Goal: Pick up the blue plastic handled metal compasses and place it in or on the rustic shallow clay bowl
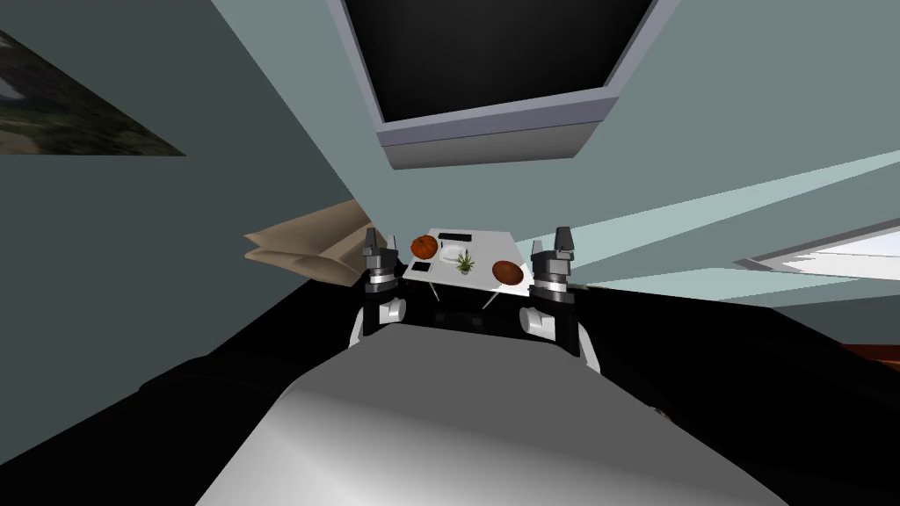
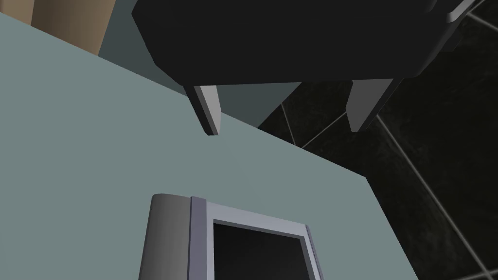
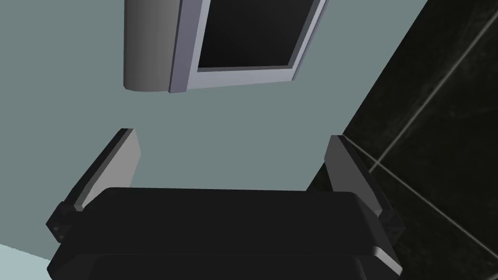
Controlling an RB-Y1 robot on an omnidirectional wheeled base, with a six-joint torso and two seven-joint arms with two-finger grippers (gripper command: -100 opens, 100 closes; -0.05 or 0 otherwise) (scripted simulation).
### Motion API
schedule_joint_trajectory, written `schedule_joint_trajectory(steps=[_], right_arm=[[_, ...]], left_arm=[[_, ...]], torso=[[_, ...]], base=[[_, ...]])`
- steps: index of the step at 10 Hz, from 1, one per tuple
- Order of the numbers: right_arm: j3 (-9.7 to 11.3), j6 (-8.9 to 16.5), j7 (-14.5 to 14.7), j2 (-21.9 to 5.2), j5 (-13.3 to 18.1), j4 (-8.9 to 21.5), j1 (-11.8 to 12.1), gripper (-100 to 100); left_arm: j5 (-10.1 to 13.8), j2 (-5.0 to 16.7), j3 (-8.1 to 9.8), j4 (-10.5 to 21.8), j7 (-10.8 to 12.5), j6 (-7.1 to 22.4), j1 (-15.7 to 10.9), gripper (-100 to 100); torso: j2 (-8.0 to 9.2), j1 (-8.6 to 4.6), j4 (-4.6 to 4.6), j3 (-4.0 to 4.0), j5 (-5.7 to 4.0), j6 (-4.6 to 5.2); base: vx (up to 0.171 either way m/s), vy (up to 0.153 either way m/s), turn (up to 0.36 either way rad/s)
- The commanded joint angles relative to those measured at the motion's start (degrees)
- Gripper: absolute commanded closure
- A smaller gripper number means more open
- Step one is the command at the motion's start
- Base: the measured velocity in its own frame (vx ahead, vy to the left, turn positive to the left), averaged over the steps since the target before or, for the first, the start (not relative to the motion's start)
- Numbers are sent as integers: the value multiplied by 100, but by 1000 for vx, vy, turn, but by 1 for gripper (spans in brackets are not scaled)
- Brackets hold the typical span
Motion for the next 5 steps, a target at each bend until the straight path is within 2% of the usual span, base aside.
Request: schedule_joint_trajectory(steps=[1, 5], right_arm=[[-5, -5, 118, -251, 82, 122, -98, -100], [-19, -26, 511, -554, 363, 517, -438, -100]], left_arm=[[0, 0, 0, 0, 0, 0, 0, 0], [0, -1, -1, 0, 0, 0, -1, 0]], torso=[[0, 0, 0, 0, 0, 0], [18, 26, 4, 10, 6, 0]], base=[[-21, 39, -18], [-50, 72, -26]])
